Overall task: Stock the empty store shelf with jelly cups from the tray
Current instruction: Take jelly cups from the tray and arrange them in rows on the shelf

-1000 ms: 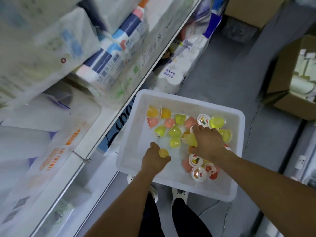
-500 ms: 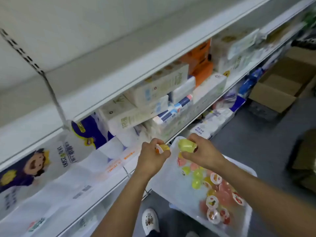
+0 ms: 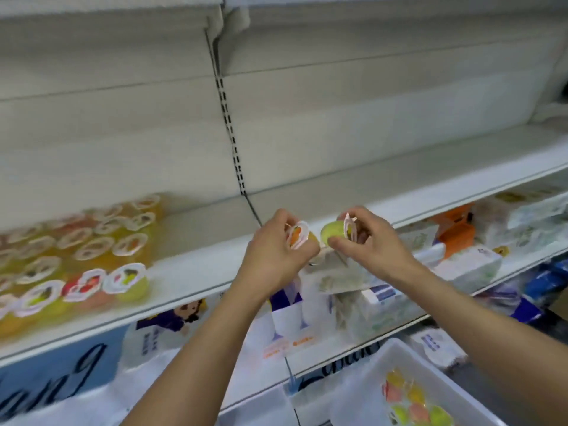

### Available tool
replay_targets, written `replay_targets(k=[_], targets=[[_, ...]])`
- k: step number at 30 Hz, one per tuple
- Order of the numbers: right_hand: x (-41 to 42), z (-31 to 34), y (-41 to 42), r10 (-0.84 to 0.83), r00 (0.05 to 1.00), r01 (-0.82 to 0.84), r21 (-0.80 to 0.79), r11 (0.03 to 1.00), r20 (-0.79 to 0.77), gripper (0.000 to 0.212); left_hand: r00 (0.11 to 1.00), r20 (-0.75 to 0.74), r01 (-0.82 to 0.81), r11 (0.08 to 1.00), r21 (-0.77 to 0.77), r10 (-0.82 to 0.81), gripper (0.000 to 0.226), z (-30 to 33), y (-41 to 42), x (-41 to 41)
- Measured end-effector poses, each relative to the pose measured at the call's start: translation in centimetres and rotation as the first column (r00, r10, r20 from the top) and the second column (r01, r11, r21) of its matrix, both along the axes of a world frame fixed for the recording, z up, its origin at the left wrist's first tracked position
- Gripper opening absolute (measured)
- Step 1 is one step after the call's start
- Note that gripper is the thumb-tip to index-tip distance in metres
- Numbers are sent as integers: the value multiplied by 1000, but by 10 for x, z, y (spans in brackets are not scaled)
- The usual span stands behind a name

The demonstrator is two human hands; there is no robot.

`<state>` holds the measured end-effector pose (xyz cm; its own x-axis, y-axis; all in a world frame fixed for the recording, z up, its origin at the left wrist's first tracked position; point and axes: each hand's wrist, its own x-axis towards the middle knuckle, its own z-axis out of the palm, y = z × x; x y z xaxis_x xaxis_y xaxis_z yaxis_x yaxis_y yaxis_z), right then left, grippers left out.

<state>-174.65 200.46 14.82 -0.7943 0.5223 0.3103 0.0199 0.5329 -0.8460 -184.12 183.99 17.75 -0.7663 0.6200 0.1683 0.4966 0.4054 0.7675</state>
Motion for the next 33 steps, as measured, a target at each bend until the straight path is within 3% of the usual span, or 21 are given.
replay_targets(k=[3,8,11,16,21,31,33], targets=[[-49,14,-23,56,998,-59,86,995,30,33,997,-59,-57,998,-3,57,34,21,-31,-34],[-124,28,-71,59,952,-157,316,936,299,53,973,-152,-182,983,-36,174,41,49,-85,-99],[-168,32,-95,26,923,-206,435,876,384,52,943,-220,-263,964,-37,249,42,62,-112,-137],[-239,26,-120,88,870,-344,471,812,485,54,910,-213,-379,923,-72,357,47,69,-152,-196],[-297,11,-130,147,882,-350,416,839,447,56,901,-208,-404,911,-86,380,43,67,-184,-233],[-354,7,-136,75,908,-276,451,849,413,55,920,-143,-376,925,-55,365,46,59,-204,-268],[-351,5,-134,43,903,-281,512,811,427,63,923,-130,-373,926,-60,363,46,61,-202,-270]])
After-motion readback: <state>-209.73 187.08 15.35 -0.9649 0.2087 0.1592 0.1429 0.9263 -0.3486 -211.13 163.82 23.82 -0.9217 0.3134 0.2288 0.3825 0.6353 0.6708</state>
